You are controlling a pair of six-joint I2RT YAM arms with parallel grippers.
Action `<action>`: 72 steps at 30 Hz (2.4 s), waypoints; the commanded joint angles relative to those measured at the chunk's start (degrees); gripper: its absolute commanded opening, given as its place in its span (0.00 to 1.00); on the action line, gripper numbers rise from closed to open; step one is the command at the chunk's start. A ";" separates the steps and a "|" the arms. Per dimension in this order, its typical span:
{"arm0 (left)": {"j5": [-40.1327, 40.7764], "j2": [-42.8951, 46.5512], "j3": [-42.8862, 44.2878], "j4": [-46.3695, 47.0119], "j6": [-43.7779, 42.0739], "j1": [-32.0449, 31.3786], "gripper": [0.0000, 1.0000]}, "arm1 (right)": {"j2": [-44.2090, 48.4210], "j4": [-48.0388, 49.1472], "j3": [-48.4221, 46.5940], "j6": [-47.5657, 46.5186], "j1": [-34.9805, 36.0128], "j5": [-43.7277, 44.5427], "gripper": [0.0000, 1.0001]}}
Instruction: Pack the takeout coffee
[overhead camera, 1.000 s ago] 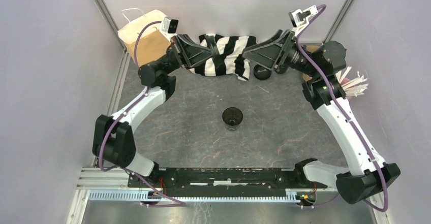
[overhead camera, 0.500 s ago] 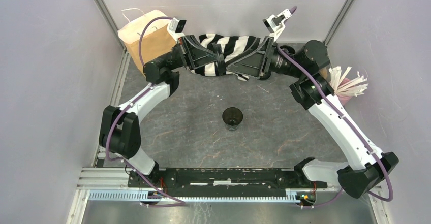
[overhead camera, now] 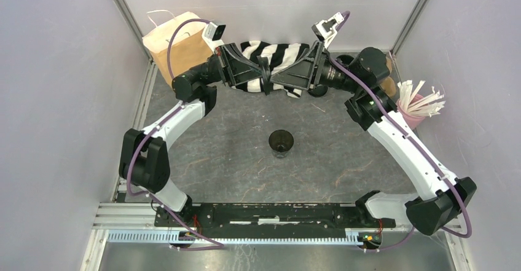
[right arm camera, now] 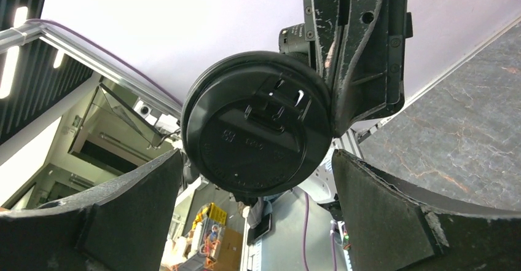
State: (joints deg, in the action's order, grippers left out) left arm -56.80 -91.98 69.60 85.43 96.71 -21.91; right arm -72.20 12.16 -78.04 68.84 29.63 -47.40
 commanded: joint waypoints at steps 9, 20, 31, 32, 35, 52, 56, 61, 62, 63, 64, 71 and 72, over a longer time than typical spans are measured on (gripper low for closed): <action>-2.09 2.35 1.04 14.09 -3.41 -0.56 0.02 | -1.65 4.27 -2.03 3.47 0.30 1.08 0.95; -2.63 2.08 0.80 14.13 -2.93 -0.71 0.02 | -2.37 2.95 -3.96 2.47 0.32 1.34 0.98; -3.41 1.82 0.80 14.09 -2.76 -0.83 0.02 | -2.24 -1.44 -4.93 -0.28 0.32 2.35 0.94; -3.41 1.88 0.80 14.08 -2.69 -0.82 0.02 | -2.17 -1.52 -4.93 -0.37 0.30 2.44 0.90; -3.47 1.81 0.80 14.06 -2.58 -0.85 0.02 | -2.15 -1.46 -4.94 -0.28 0.32 2.48 0.85; -2.71 4.24 -3.22 8.77 -5.99 1.00 0.43 | -0.40 4.35 -1.06 4.23 0.22 2.50 0.82; -2.19 8.01 -7.21 4.39 -10.37 2.11 0.56 | 0.28 4.45 -0.17 4.37 -0.29 2.75 0.82; 0.81 15.16 -15.04 -3.52 -17.17 5.04 0.74 | 2.89 0.19 3.69 0.48 -4.84 1.91 0.82; 1.52 17.07 -16.63 -7.28 -19.85 5.25 0.75 | 3.87 -0.81 5.58 -0.66 -6.25 1.48 0.82; 2.08 19.44 -17.81 -12.57 -23.75 5.29 0.76 | 4.90 -2.77 7.14 -2.33 -7.93 1.05 0.82; 3.12 22.01 -18.56 -20.95 -28.85 5.28 0.78 | 5.93 -5.15 8.63 -5.42 -9.33 0.75 0.82; 35.29 41.61 -12.33 -94.77 -66.45 5.23 0.95 | 7.34 -37.07 10.08 -35.88 -13.58 6.93 0.84; 38.02 43.02 -12.02 -98.60 -67.00 5.22 0.97 | 7.34 -40.07 10.00 -39.89 -13.57 8.53 0.84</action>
State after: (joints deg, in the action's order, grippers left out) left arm -37.45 -54.39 54.28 21.08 48.99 -16.84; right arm -65.69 -9.37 -67.94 49.04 16.16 -44.36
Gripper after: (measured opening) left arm 0.942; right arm 0.839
